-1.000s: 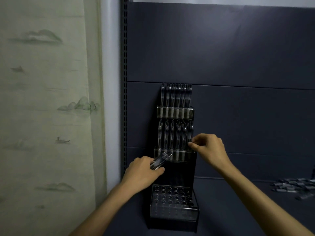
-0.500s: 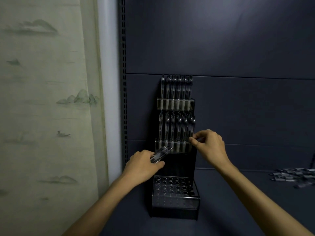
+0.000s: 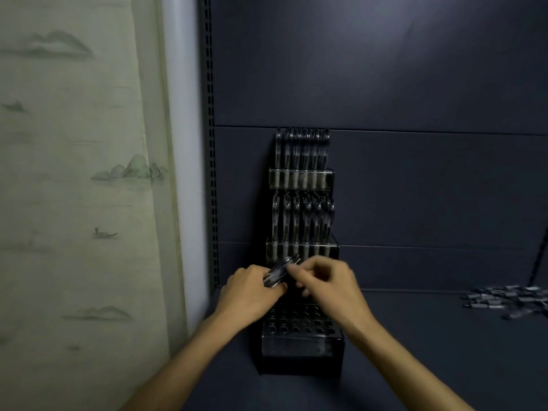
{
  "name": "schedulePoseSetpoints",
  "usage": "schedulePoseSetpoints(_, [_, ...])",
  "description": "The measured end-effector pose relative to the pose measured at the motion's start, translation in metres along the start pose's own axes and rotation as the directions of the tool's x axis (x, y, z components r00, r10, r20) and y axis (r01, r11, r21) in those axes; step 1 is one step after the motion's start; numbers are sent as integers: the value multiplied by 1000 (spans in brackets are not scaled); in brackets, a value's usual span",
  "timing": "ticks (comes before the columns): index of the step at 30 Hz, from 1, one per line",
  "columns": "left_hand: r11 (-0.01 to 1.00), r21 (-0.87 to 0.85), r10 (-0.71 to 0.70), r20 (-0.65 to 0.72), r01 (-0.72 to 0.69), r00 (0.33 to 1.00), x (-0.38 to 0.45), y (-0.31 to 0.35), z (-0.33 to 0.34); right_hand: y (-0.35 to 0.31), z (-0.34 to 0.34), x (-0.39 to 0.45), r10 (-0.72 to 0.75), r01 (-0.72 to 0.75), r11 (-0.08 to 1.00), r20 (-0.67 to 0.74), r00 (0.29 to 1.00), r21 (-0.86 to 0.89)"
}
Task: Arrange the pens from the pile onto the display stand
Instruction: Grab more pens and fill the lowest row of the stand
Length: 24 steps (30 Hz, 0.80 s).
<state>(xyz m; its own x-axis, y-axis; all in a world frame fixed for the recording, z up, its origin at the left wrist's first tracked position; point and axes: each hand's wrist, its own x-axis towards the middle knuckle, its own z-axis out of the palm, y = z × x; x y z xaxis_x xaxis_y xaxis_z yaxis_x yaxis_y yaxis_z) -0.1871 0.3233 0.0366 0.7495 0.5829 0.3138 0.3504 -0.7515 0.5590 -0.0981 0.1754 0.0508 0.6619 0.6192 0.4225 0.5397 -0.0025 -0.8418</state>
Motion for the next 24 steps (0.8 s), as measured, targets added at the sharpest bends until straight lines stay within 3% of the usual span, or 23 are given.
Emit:
schedulePoseSetpoints(2, [1000,16,8,13,-8,1000,-2,-1,3,3,11,-3,34,-34,999,49,998,18])
schedulePoseSetpoints(10, [999,41,0,20,-1,1000,-6,-6,14,9,25,-10,54,-56,996,25,998,72])
schedulePoseSetpoints(16, [997,80,-16,-5,17,1000,-8,-12,16,18,22,-8,160,-138,953,-59,985,271])
schedulePoseSetpoints(24, [997,74,-6,-2,6,1000,-14,-14,19,21,29,-13,169,-172,921,40,985,349])
